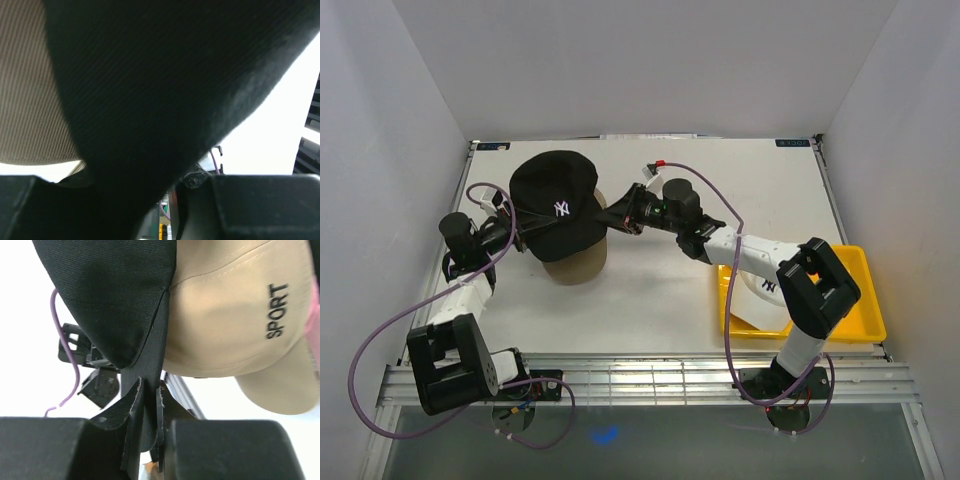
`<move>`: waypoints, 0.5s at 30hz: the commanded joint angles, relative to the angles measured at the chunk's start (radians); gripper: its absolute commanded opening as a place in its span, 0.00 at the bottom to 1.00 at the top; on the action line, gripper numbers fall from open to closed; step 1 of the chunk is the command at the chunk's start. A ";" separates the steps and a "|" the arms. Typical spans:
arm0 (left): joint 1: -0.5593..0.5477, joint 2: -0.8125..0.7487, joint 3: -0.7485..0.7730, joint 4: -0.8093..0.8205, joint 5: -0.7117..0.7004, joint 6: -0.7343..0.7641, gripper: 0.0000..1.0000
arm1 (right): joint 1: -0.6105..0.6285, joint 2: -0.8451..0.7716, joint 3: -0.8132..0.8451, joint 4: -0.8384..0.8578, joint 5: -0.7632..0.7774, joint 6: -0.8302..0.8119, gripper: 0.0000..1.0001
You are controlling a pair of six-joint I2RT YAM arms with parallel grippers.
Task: Stack the hats
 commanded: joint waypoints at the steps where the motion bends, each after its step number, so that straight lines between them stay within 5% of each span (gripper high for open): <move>1: -0.016 -0.037 0.028 0.008 0.008 0.016 0.43 | 0.066 -0.018 -0.023 0.059 -0.106 0.041 0.08; 15: -0.017 -0.046 0.108 0.007 0.023 0.001 0.51 | 0.062 -0.054 -0.056 0.215 0.070 0.225 0.08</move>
